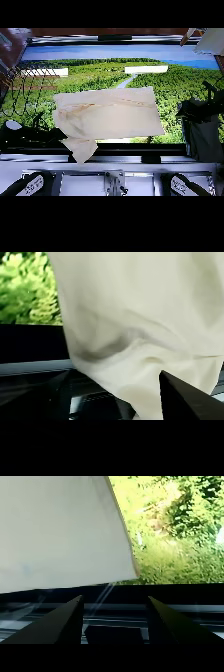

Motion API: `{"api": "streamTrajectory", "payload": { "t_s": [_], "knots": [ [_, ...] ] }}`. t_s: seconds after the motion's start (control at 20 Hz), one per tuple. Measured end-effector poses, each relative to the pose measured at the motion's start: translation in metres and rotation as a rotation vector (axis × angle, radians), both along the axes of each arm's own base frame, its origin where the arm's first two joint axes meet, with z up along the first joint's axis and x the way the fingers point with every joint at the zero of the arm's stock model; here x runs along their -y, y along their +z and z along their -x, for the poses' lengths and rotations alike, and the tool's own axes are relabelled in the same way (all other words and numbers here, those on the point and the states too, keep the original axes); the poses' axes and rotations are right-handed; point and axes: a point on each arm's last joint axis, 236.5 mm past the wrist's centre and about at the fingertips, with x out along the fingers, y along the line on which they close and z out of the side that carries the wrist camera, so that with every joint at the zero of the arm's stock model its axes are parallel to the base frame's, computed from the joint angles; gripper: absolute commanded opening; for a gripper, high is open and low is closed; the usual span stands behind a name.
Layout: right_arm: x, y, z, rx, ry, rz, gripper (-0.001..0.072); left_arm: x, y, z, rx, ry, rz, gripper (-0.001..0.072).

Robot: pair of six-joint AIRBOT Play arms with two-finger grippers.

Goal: Fold the shirts.

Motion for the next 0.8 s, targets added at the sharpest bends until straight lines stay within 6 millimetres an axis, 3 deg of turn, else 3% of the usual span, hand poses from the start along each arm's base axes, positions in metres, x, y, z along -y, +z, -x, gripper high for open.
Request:
{"api": "streamTrajectory", "payload": {
  "t_s": [0.1, 0.15, 0.2, 0.5, 0.8],
  "knots": [
    [0.003, -0.003, -0.001, 0.002, -0.004, 0.015, 0.0506, 0.005, -0.005, -0.002, -0.001, -0.010, -0.009, 0.0092],
    [0.005, -0.007, 0.001, -0.004, -0.007, 0.023, 0.0552, 0.006, -0.007, -0.003, 0.000, -0.014, -0.012, 0.0030],
    [0.005, -0.012, 0.004, -0.018, -0.012, 0.023, 0.0587, 0.007, -0.007, -0.004, 0.004, -0.014, -0.016, 0.0030],
    [-0.014, -0.066, 0.038, -0.162, -0.001, -0.063, 0.0588, 0.009, -0.003, -0.007, 0.034, -0.022, -0.026, 0.0030],
    [-0.021, -0.095, 0.039, -0.200, -0.024, -0.104, 0.0588, 0.011, 0.005, -0.008, 0.060, -0.030, -0.028, 0.0030]
  ]
}}
